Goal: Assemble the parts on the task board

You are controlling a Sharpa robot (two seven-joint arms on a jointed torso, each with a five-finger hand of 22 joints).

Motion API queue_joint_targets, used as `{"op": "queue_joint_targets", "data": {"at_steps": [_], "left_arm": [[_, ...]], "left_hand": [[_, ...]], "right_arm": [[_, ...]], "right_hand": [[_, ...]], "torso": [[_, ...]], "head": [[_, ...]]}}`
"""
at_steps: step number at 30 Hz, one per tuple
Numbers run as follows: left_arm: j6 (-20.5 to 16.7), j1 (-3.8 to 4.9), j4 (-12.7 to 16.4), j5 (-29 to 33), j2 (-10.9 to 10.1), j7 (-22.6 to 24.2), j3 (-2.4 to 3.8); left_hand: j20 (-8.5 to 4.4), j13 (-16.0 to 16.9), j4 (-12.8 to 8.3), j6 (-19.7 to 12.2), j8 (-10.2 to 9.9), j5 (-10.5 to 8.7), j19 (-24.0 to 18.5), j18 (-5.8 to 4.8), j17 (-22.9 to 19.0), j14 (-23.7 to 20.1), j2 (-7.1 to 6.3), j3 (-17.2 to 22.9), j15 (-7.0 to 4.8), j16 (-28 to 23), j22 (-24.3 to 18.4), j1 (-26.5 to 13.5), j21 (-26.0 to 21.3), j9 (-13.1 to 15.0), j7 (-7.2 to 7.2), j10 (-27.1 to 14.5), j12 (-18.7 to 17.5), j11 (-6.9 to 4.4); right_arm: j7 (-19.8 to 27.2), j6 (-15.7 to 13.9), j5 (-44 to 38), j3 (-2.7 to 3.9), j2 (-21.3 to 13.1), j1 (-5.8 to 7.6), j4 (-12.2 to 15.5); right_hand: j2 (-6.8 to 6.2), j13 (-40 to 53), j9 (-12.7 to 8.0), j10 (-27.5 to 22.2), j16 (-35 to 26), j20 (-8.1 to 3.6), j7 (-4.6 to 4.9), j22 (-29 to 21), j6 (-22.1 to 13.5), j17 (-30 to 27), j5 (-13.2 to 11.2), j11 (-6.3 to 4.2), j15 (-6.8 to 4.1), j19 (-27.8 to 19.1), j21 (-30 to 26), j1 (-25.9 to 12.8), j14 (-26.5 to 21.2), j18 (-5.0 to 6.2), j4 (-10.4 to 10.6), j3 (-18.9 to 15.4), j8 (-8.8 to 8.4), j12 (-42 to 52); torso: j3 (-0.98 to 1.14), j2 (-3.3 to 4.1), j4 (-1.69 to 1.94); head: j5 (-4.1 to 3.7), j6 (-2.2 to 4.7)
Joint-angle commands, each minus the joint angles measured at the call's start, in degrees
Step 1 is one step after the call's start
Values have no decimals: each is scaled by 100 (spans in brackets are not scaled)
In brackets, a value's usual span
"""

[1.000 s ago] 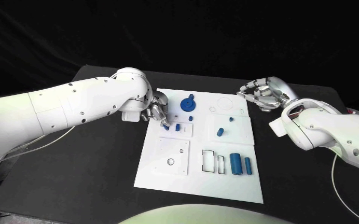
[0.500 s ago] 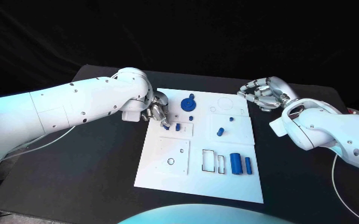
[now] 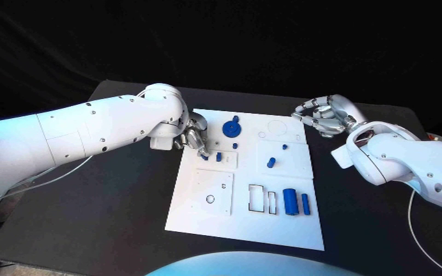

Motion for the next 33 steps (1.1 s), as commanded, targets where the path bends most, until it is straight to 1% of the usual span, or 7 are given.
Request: {"op": "queue_joint_targets", "data": {"at_steps": [1,13,24,28,33], "left_arm": [[150,-13,14,-19,22,3,-12],[305,-11,12,12,56,0,-17],[312,-10,-14,26,85,-20,-18],[272,-9,-26,32,92,-31,-19],[245,-8,-39,65,99,-39,-20]], "left_hand": [[-9,14,-1105,27,17,33,33,22,477,332,-1,1113,-46,33,10,48,33,3,-17,49,22,15],[-10,17,-1105,29,15,33,31,23,474,331,-3,1116,-47,32,7,48,32,3,-18,51,23,15],[-12,50,-1107,35,10,33,35,22,474,331,-10,1122,-49,32,12,50,35,4,-20,68,41,12],[-18,71,-1032,45,-12,18,22,25,473,330,17,1135,-50,31,-7,-9,25,11,-23,88,52,13],[-19,106,-914,67,-22,-17,9,25,472,330,47,1117,-55,30,-21,-129,9,40,-44,110,72,1]], "right_arm": [[50,32,-57,0,4,-5,7],[49,30,-57,0,3,-5,9],[48,25,-57,0,-3,-5,16],[46,24,-57,0,-6,-5,19],[45,23,-57,0,-10,-5,21]], "right_hand": [[34,-9,2,-38,-18,-17,5,-9,-37,25,28,-7,-34,-41,-25,14,253,44,-8,-39,32,-11],[38,-16,0,-43,-22,-18,5,-15,-46,23,30,-7,-34,-45,-41,19,252,47,-8,-52,45,-14],[38,-16,0,-43,-22,-18,5,-15,-46,23,30,-7,-34,-45,-41,19,252,47,-8,-52,45,-14],[38,-16,0,-43,-22,-18,5,-15,-46,23,30,-7,-34,-45,-41,19,252,47,-8,-52,45,-14],[38,-16,0,-43,-22,-18,5,-15,-46,23,30,-7,-34,-45,-41,19,252,47,-8,-52,45,-14]], "torso": [[0,2,1],[1,1,-3],[3,0,2],[0,1,2],[3,-2,1]], "head": [[-6,-10],[-6,-11],[-14,1],[-15,-2],[-17,0]]}}
